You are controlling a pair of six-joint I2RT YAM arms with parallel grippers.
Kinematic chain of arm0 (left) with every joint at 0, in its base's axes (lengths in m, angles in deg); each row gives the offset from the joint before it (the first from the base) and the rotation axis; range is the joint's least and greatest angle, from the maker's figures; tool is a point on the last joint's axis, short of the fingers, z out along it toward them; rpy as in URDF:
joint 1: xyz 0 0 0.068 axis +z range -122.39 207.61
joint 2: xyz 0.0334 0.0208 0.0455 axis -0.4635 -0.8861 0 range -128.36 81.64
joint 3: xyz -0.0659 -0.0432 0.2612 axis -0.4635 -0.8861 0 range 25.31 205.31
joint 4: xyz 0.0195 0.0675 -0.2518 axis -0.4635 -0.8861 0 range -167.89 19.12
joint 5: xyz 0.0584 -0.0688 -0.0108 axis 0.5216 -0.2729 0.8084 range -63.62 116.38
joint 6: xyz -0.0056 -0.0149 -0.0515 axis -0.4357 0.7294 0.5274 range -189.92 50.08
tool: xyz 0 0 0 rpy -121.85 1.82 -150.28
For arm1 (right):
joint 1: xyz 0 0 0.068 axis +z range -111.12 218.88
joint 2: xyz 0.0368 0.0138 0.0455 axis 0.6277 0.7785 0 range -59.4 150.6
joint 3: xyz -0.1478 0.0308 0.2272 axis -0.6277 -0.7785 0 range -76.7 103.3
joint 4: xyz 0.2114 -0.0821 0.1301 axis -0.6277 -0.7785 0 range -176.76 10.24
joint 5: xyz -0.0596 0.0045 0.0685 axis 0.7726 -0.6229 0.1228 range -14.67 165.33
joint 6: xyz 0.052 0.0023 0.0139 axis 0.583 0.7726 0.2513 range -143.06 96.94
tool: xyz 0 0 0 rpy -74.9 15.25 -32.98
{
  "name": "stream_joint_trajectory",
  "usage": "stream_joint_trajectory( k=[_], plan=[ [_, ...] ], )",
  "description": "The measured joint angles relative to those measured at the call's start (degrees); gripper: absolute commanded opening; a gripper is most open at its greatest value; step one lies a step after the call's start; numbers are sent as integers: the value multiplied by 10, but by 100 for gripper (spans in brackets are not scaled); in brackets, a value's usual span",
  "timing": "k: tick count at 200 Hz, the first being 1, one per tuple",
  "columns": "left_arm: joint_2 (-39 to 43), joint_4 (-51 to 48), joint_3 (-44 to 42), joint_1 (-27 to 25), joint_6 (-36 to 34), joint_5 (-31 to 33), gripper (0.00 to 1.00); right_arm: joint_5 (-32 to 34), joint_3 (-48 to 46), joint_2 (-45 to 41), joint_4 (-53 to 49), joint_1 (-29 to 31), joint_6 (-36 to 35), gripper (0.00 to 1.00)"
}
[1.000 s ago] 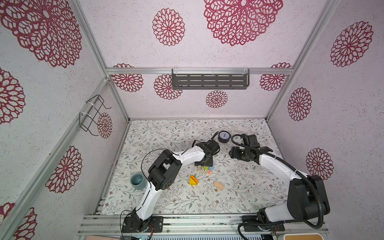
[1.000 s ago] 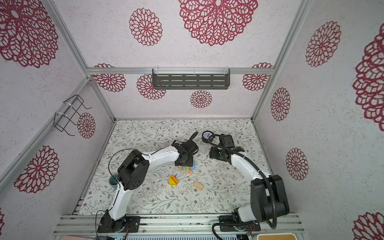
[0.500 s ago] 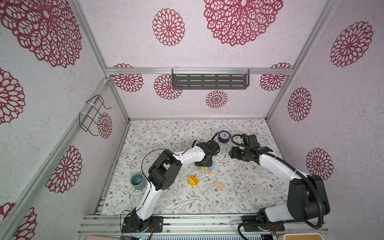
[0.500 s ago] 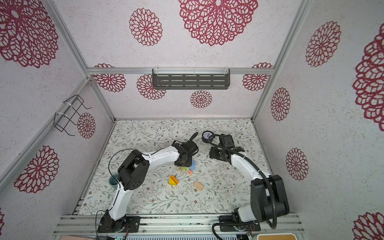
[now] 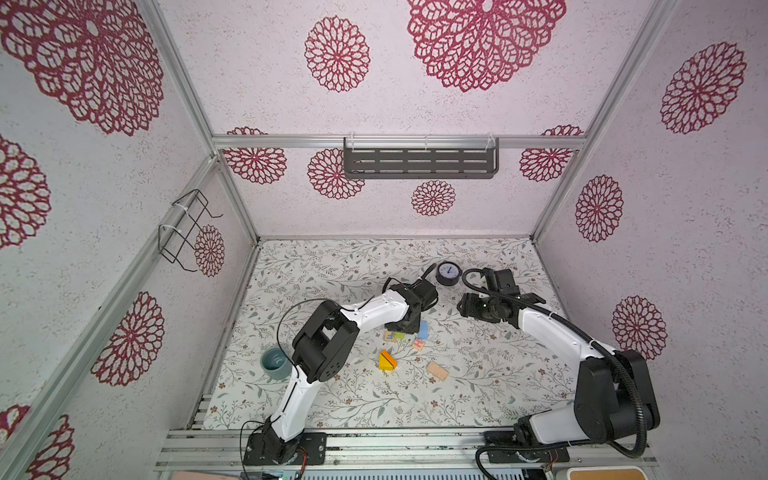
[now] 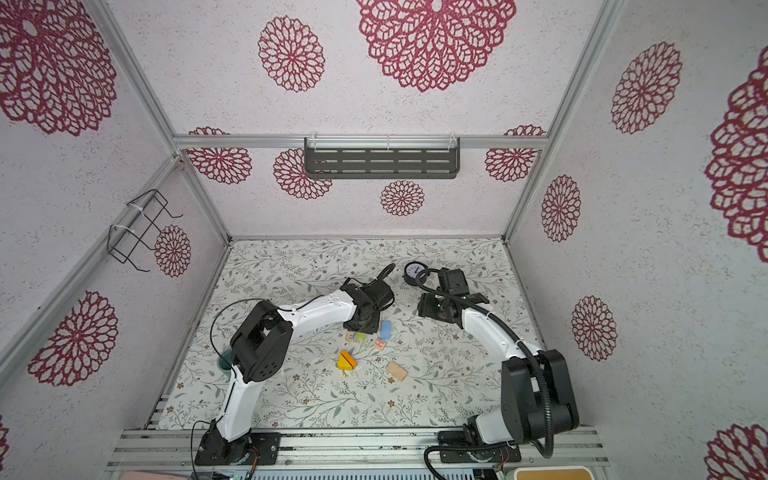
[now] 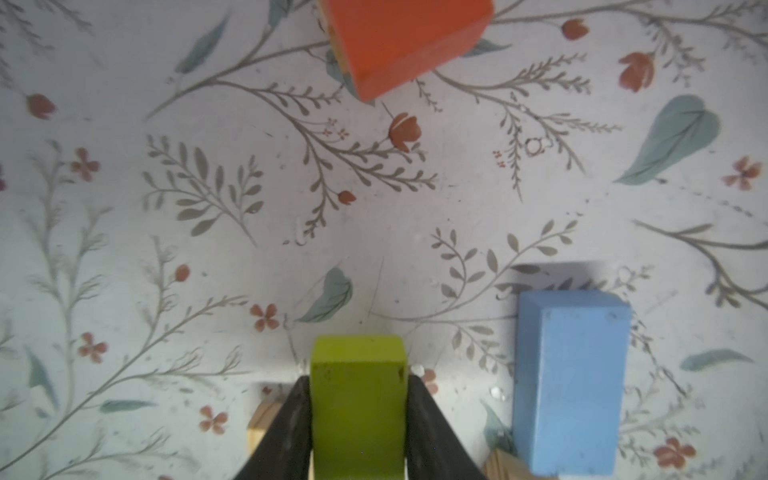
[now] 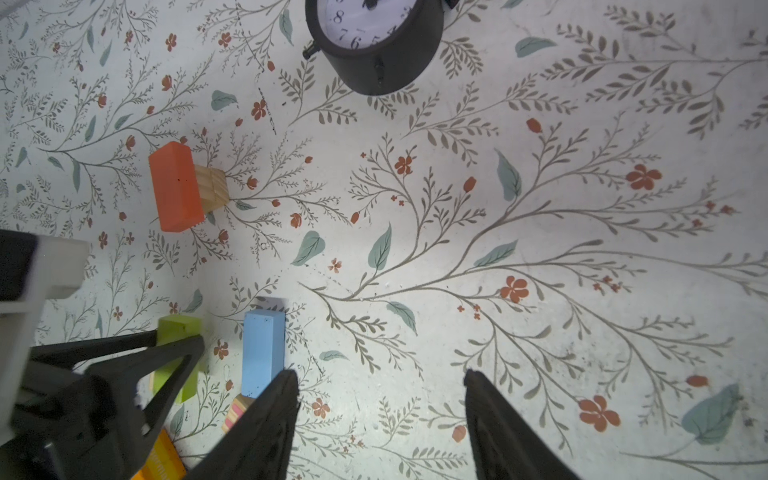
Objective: Build the wood block tower
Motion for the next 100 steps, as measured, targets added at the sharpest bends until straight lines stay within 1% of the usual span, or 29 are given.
stream_joint_trajectory(
  k=[31,51,76,100],
  plan=[
    [79,-11,-4,33,-9,-3,38,-2,0,0,0,0,0,67],
    [121,-26,14,58,-20,-3,39,-2,0,0,0,0,0,67],
    [137,-37,42,76,-49,2,41,-2,0,0,0,0,0,67],
    [136,-50,40,91,-66,1,40,-2,0,0,0,0,0,67]
  ],
)
